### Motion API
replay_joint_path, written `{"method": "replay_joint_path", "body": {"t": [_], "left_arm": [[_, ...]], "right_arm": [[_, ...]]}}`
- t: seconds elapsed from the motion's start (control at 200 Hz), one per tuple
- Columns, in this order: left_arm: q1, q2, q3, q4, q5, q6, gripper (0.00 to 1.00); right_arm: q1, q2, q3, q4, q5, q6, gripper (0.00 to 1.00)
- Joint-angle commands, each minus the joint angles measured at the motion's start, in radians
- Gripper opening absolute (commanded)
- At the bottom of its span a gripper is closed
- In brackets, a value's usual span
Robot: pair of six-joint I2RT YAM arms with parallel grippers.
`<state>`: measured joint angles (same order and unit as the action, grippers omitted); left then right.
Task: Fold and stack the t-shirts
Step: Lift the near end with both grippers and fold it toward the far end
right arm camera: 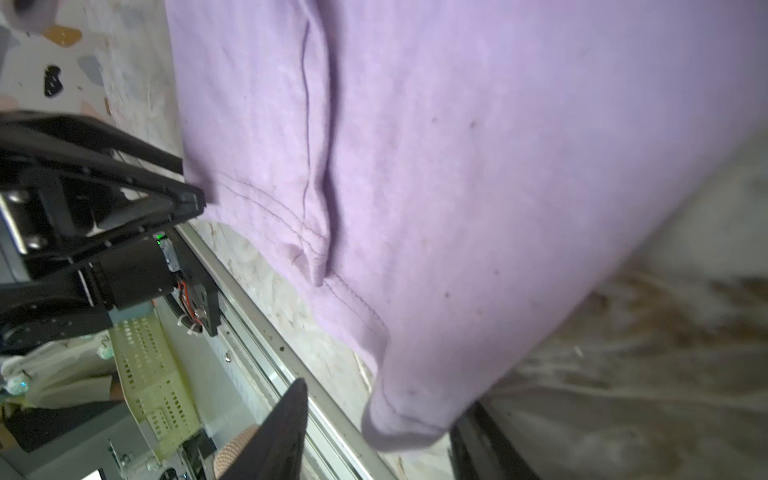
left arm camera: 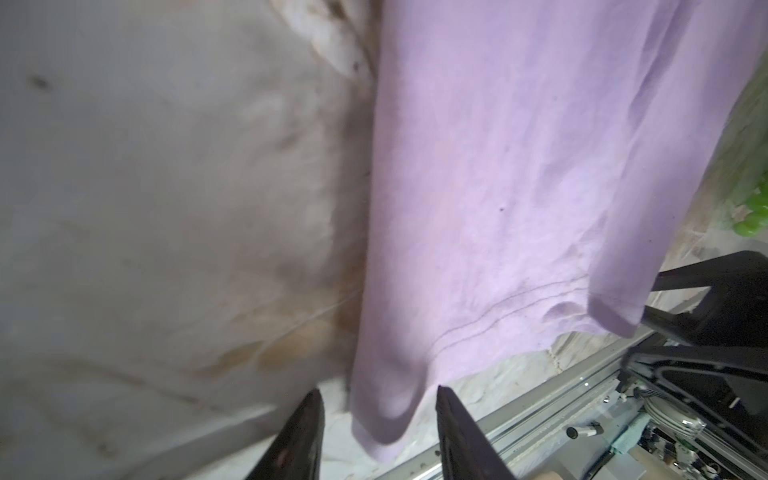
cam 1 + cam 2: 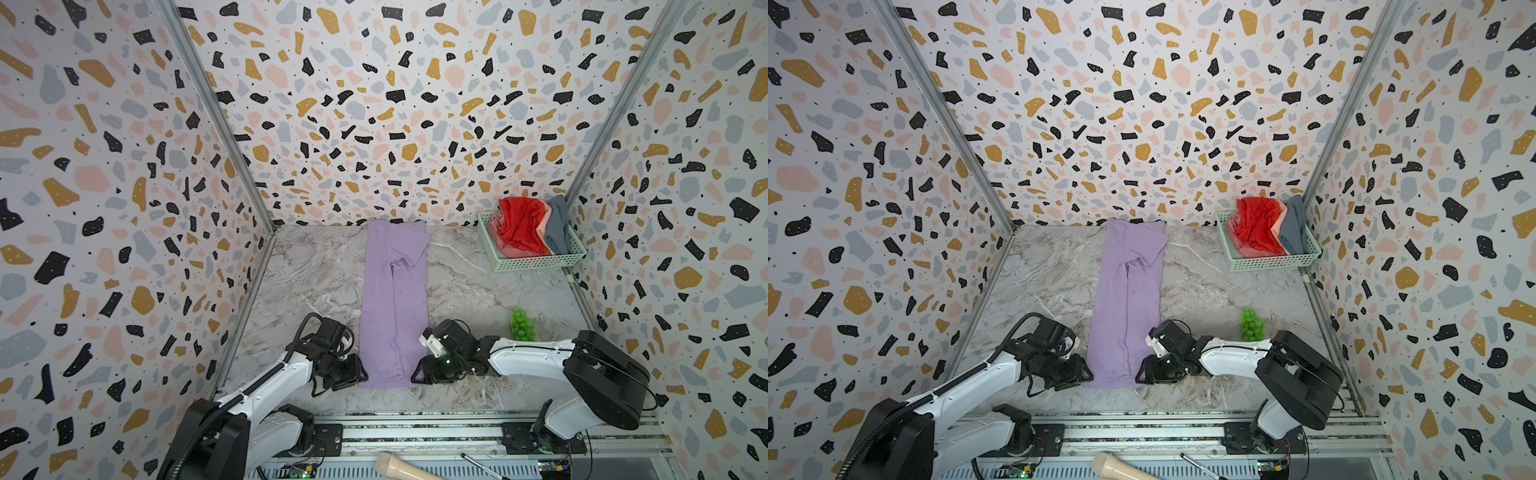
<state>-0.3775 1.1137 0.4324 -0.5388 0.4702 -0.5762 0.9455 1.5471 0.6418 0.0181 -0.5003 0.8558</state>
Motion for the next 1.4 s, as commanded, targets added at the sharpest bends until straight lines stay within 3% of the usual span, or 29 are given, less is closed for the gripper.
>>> {"method": "replay_joint_path", "body": {"t": [0.0, 0.195, 0.345, 0.471, 0.546, 0.686, 0.786, 0.951, 1.111, 1.392], "left_arm": [[-0.021, 0.043, -0.028, 0.042, 0.006, -0.03, 0.41], [-0.026, 0.0, -0.041, 0.007, -0.005, -0.037, 0.0], [-0.031, -0.108, -0.032, -0.156, 0.009, 0.001, 0.0], [-0.041, -0.176, -0.009, -0.278, 0.068, 0.024, 0.0], [-0.044, -0.17, 0.052, -0.27, 0.107, 0.046, 0.0], [-0.045, -0.114, 0.253, -0.164, 0.056, 0.028, 0.0], [-0.044, -0.019, 0.397, -0.117, 0.007, 0.054, 0.0], [-0.028, 0.226, 0.614, -0.068, -0.037, 0.115, 0.0], [0.011, 0.466, 0.809, 0.008, -0.046, 0.125, 0.0], [0.126, 0.772, 1.04, 0.045, -0.073, 0.117, 0.0]], "right_arm": [[0.022, 0.042, 0.005, -0.069, 0.033, -0.01, 0.39], [0.024, -0.013, 0.006, -0.116, 0.093, -0.013, 0.1], [0.073, -0.102, 0.011, -0.209, 0.111, -0.005, 0.0], [0.148, -0.188, 0.043, -0.299, 0.148, 0.022, 0.0], [0.163, -0.235, 0.08, -0.339, 0.182, 0.036, 0.0], [0.104, -0.256, 0.198, -0.389, 0.255, -0.027, 0.0], [0.009, -0.213, 0.308, -0.421, 0.29, -0.134, 0.0], [-0.196, -0.07, 0.472, -0.358, 0.183, -0.287, 0.01], [-0.295, 0.141, 0.664, -0.344, 0.133, -0.404, 0.02], [-0.412, 0.426, 0.87, -0.309, 0.064, -0.432, 0.02]]}}
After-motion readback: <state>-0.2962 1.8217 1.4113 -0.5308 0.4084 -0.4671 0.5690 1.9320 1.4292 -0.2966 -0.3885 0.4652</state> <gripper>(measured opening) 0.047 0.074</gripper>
